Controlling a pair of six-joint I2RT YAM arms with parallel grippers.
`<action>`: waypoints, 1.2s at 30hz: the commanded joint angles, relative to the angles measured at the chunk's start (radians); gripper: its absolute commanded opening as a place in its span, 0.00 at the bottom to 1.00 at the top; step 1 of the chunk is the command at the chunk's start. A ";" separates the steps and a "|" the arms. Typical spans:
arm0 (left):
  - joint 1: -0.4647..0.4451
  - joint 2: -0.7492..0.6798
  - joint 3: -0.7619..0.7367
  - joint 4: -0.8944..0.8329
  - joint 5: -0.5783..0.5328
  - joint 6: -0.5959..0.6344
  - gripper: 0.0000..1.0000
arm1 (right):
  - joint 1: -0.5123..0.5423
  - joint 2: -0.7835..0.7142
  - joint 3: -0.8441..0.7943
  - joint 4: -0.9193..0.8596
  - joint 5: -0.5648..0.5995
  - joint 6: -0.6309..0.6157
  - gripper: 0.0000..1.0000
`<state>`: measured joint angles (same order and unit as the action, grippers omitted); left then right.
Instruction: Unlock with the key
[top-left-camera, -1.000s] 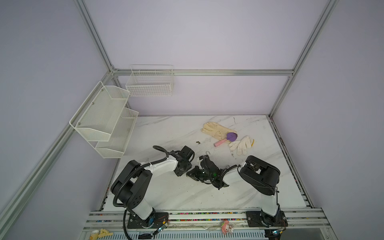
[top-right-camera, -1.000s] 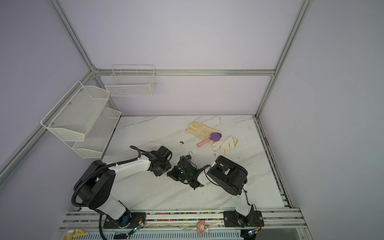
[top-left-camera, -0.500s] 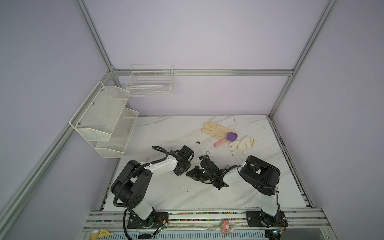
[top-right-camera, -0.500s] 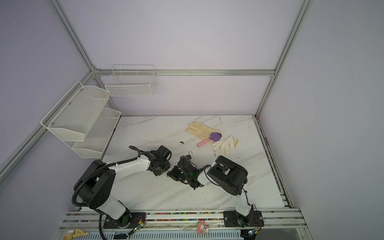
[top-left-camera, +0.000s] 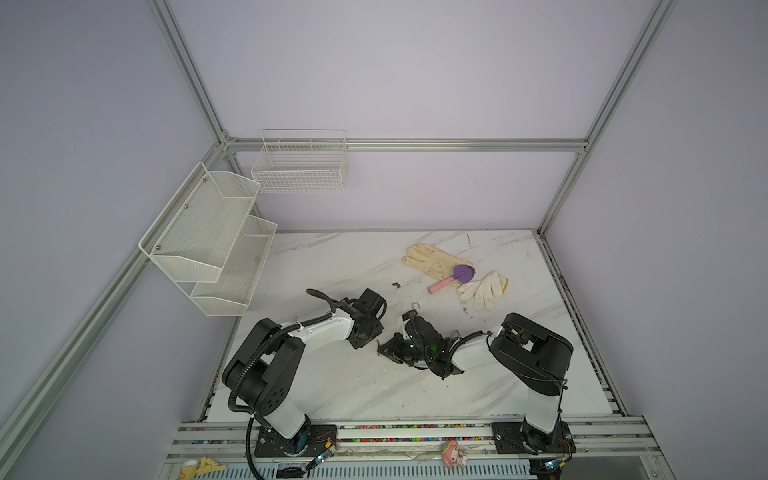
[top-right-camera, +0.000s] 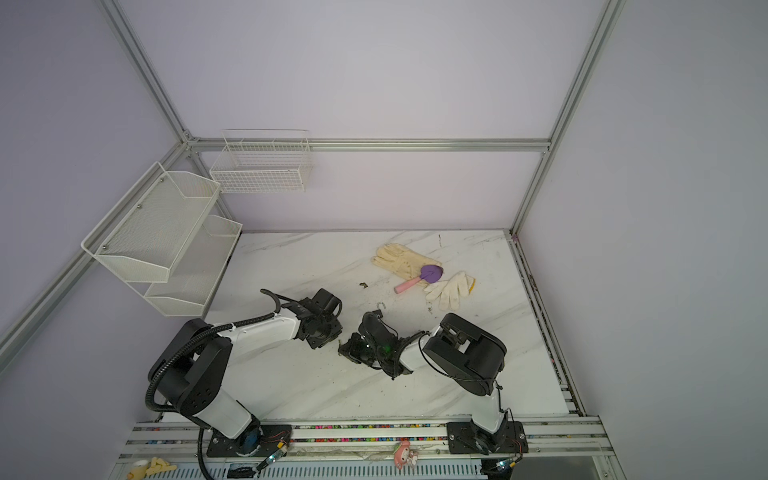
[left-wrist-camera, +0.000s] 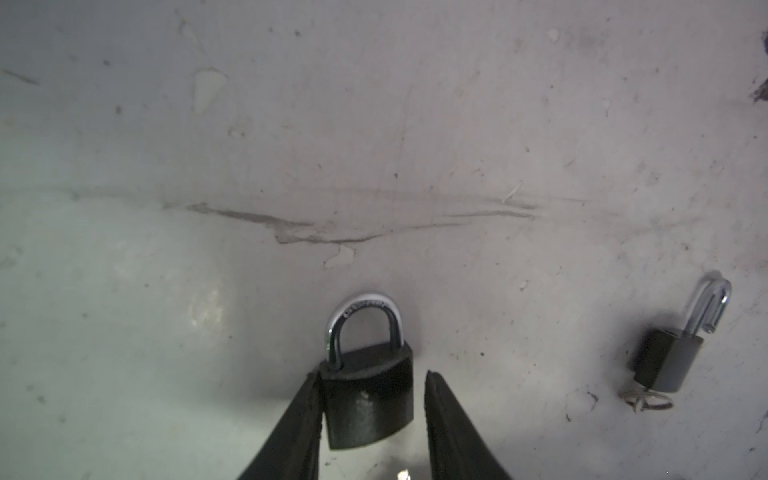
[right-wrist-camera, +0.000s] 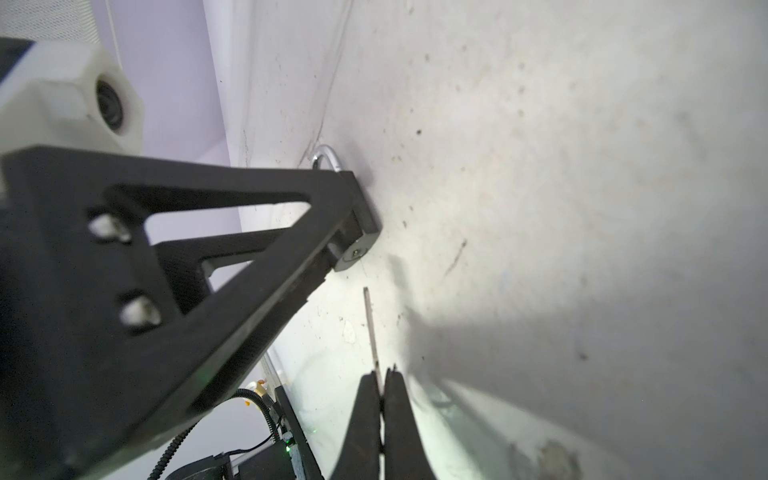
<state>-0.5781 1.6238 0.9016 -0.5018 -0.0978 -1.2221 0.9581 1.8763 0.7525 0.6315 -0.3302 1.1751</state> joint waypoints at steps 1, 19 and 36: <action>0.003 0.004 0.009 -0.041 0.020 0.082 0.41 | -0.006 -0.047 -0.020 -0.040 0.021 -0.021 0.00; -0.046 0.059 0.148 -0.173 -0.056 0.177 0.49 | -0.027 -0.085 -0.074 -0.045 0.036 -0.052 0.00; -0.027 0.145 0.235 -0.225 -0.074 0.318 0.44 | -0.026 -0.086 -0.076 -0.039 0.036 -0.053 0.00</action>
<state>-0.6151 1.7447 1.0603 -0.7300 -0.1650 -0.9642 0.9356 1.7954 0.6796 0.5907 -0.3000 1.1236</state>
